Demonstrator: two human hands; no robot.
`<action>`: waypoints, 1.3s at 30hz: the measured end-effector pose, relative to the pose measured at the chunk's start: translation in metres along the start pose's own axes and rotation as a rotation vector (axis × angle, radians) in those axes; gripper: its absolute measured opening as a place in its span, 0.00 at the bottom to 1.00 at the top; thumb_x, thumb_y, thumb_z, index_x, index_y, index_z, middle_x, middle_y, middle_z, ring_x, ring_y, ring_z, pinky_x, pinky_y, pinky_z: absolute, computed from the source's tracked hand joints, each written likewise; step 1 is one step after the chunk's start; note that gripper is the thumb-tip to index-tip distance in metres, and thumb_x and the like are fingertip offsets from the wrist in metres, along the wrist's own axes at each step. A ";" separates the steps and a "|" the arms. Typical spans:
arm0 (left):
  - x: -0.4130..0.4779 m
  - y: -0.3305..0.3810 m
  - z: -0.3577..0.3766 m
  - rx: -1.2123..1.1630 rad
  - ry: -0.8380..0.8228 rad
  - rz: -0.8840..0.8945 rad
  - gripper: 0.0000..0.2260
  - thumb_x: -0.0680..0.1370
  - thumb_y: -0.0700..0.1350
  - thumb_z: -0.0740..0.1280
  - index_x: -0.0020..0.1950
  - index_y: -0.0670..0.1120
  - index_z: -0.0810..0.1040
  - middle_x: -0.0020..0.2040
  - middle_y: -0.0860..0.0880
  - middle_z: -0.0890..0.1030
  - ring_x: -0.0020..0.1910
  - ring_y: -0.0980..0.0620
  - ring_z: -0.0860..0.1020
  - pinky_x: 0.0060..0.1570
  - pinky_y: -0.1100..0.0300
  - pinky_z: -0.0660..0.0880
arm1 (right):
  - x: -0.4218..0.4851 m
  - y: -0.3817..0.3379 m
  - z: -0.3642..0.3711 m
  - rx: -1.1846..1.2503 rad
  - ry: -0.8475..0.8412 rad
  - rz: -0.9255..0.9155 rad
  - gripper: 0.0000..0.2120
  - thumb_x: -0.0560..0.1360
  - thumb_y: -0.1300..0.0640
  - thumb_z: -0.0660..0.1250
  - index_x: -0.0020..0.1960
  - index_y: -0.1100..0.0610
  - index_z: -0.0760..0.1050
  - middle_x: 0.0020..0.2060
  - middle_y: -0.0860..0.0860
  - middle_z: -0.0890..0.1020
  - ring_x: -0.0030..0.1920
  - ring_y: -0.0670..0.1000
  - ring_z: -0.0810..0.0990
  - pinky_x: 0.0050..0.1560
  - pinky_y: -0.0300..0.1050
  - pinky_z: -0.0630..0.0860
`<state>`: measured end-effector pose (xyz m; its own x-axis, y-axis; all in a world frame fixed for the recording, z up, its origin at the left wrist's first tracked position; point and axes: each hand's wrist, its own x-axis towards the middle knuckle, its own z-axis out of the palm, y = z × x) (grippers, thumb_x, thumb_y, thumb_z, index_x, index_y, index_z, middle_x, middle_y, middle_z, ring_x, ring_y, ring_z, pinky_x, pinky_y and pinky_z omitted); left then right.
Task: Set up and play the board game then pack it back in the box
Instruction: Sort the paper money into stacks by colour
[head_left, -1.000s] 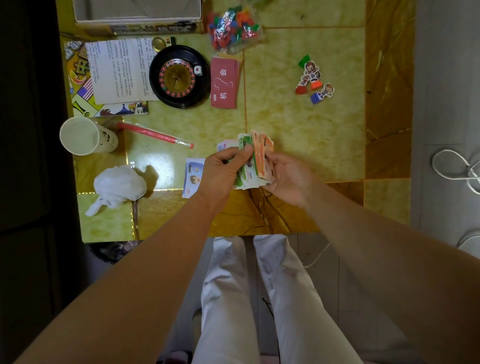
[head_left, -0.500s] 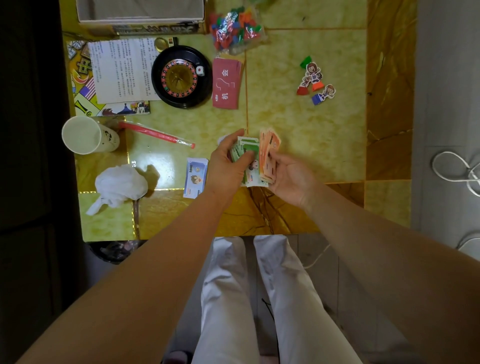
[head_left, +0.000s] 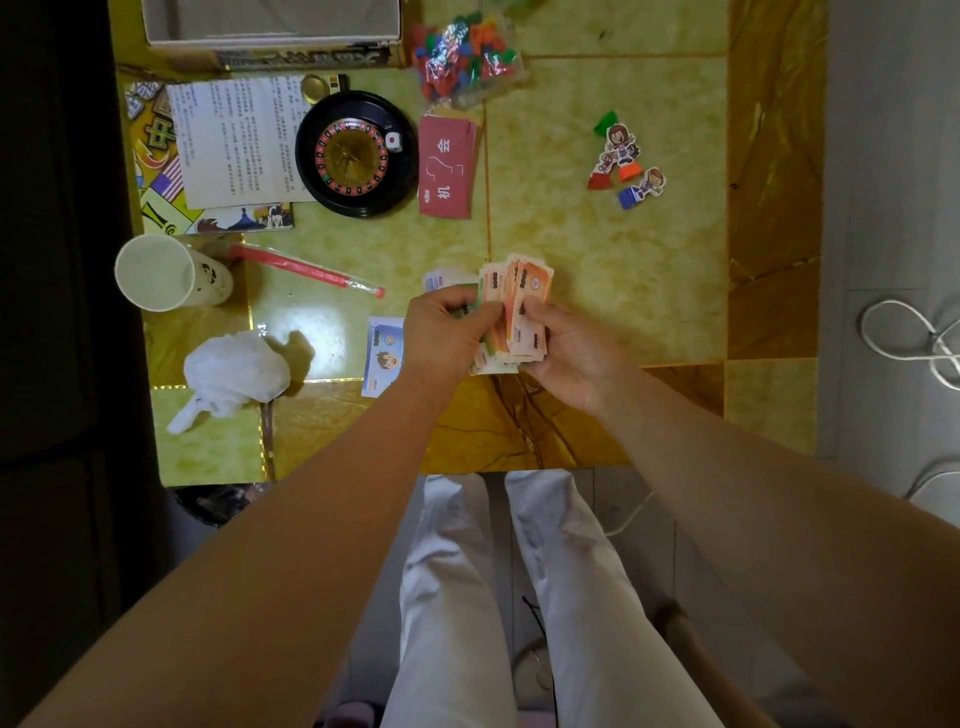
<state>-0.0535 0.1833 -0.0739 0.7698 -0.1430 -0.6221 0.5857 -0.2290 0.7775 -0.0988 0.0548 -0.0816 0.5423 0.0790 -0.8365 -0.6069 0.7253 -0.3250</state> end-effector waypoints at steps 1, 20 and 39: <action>-0.001 0.001 0.000 -0.025 0.000 -0.001 0.04 0.74 0.37 0.71 0.40 0.43 0.82 0.36 0.47 0.83 0.35 0.49 0.82 0.36 0.55 0.81 | 0.000 -0.001 -0.001 0.003 0.009 -0.003 0.10 0.82 0.59 0.57 0.54 0.57 0.77 0.48 0.55 0.83 0.47 0.53 0.81 0.59 0.52 0.74; 0.000 -0.024 -0.023 0.051 0.258 -0.043 0.04 0.75 0.42 0.71 0.50 0.44 0.80 0.42 0.48 0.82 0.44 0.47 0.82 0.48 0.46 0.80 | 0.017 0.003 -0.014 -1.149 0.528 -0.470 0.10 0.78 0.59 0.63 0.57 0.62 0.74 0.45 0.54 0.78 0.43 0.52 0.75 0.41 0.42 0.67; -0.004 -0.051 -0.061 0.019 0.204 0.077 0.12 0.76 0.37 0.68 0.57 0.48 0.79 0.49 0.56 0.80 0.47 0.55 0.81 0.50 0.47 0.80 | 0.026 0.031 -0.004 -1.017 0.213 -0.545 0.07 0.78 0.69 0.58 0.48 0.59 0.66 0.42 0.54 0.83 0.43 0.49 0.81 0.36 0.32 0.70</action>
<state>-0.0710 0.2547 -0.1054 0.8488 0.0365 -0.5275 0.5195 -0.2434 0.8191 -0.1056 0.0768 -0.1148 0.8241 -0.2596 -0.5034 -0.5617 -0.2602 -0.7854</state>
